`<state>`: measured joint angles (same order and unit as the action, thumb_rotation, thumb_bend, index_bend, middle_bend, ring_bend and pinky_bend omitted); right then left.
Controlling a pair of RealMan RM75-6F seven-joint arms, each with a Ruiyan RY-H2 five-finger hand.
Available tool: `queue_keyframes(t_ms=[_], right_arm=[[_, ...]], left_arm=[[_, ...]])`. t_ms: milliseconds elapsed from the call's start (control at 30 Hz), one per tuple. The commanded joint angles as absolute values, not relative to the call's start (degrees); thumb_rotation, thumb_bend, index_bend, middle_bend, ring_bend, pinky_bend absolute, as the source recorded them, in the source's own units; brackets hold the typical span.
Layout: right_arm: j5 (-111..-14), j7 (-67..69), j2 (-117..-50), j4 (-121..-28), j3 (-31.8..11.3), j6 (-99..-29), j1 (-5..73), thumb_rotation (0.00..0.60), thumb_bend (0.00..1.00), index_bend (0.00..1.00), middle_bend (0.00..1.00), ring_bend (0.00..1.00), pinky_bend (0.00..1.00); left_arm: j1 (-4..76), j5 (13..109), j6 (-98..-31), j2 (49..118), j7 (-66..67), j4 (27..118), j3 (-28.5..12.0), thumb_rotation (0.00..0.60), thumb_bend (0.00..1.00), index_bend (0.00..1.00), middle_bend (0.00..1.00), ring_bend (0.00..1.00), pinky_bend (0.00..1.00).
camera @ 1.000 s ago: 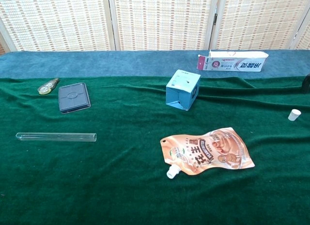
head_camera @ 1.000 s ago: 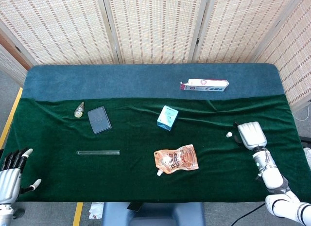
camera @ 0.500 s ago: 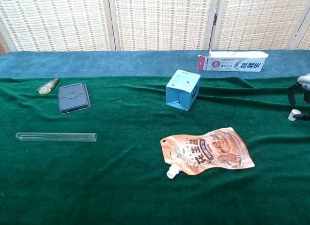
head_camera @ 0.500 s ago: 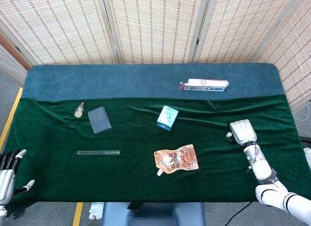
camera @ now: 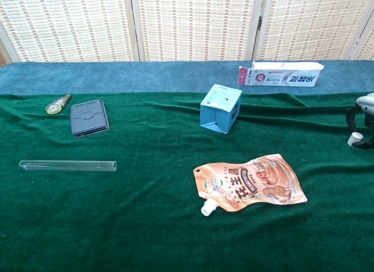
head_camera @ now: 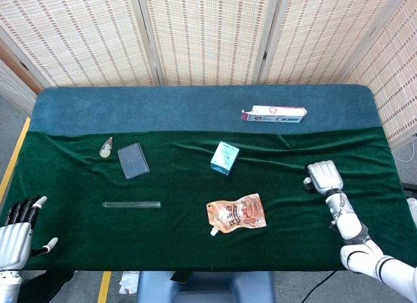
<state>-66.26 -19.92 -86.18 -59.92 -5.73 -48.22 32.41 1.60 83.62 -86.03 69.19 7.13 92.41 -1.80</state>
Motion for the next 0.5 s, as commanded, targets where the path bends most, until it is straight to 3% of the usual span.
queue_keyframes(t_ms=[33,500], right_arm=[[-66.2,-19.9,-86.3,-59.7,-5.7,-48.1,32.4,0.459,0.35,0.47,0.9,1.0,0.96],[-65.8,-20.3,-85.3,-60.9,-5.7,-48.0,32.4,0.459,0.4,0.48,0.9,1.0,0.96]], left_arm=[[1.7,83.4,-85.9,69.1,7.2,92.6,-1.8,0.6,0.19,0.13,0.11,0.05,0.0],[1.4,83.6,-86.1,69.6,6.0,91.0,-1.5,0.6,0.19,0.13,0.11,0.05,0.0]])
